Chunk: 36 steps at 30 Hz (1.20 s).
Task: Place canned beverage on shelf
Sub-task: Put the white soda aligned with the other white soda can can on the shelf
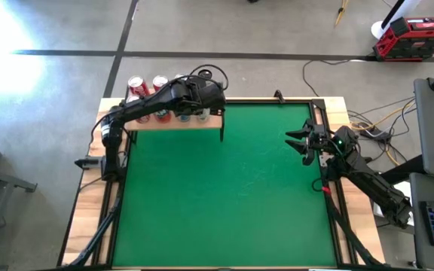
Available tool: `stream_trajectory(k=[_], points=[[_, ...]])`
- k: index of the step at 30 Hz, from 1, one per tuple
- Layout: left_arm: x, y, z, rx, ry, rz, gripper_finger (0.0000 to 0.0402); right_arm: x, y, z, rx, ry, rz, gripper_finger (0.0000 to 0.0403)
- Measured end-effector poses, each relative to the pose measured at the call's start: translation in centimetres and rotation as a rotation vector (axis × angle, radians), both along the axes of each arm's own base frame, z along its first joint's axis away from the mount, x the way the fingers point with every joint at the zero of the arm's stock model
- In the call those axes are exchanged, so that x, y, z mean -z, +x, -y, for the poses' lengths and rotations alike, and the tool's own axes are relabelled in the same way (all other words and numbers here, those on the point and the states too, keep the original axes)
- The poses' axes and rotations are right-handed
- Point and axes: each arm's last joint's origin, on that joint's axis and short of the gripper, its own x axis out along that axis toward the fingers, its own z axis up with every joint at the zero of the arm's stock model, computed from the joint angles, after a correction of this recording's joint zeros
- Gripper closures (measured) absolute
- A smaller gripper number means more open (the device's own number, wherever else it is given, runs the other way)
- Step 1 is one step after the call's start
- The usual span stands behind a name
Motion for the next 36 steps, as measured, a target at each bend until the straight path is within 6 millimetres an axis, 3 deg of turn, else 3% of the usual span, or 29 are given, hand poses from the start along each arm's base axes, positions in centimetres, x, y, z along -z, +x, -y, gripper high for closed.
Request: stream_trajectory(k=[26, 36], points=[[-0.01, 0.03, 0.10, -0.201, -0.056, 0.155, 0.0066, 0.01, 0.00, 0.00, 0.000, 0.000, 0.000, 0.0241], [0.00, 0.03, 0.09, 0.037, -0.004, -0.018, 0.0066, 0.01, 0.00, 0.00, 0.000, 0.001, 0.000, 0.0241]])
